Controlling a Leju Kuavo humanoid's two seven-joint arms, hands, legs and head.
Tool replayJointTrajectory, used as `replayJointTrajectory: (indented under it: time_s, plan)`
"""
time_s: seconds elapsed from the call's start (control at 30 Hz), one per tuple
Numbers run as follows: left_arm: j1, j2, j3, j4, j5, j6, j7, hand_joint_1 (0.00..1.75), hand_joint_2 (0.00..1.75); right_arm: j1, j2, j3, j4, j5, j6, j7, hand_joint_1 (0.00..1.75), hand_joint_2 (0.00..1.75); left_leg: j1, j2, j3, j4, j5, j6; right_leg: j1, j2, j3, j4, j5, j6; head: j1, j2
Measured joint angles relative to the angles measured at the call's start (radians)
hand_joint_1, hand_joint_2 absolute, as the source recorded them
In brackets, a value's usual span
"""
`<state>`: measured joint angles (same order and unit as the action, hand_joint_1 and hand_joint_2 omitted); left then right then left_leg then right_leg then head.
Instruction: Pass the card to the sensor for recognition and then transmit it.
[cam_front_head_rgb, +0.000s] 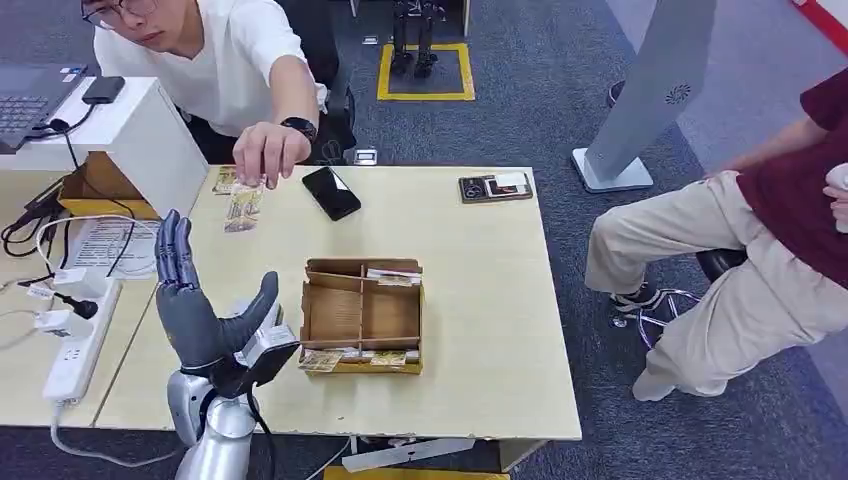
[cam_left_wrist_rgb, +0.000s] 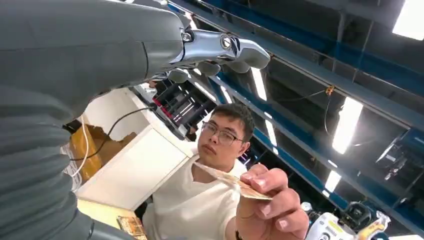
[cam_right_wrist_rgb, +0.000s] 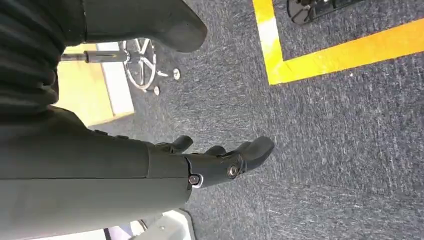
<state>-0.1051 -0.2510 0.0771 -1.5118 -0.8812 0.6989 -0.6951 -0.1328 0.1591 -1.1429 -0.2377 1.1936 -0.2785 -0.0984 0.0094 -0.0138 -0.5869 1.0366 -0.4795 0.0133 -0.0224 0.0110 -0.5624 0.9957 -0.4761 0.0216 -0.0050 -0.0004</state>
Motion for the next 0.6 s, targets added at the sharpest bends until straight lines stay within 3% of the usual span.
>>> replayJointTrajectory:
  time_s: [0.4, 0.6]
  plan:
    - [0.033, -0.006, 0.000, -0.024, -0.038, 0.000, 0.004, 0.00, 1.75, 0.045, 0.000, 0.000, 0.000, -0.011, 0.000, -0.016, 0.00, 1.75, 0.000, 0.000, 0.000, 0.000, 0.000, 0.000, 0.000, 0.000, 0.000, 0.000, 0.000, 0.000, 0.000, 0.000]
    - [0.056, -0.007, -0.010, -0.060, -0.116, 0.000, 0.049, 0.00, 1.75, 0.072, 0.000, -0.001, 0.000, -0.017, 0.000, -0.022, 0.00, 1.75, 0.000, 0.000, -0.001, 0.000, 0.000, 0.000, 0.000, 0.000, -0.001, 0.000, 0.000, 0.000, 0.000, 0.000]
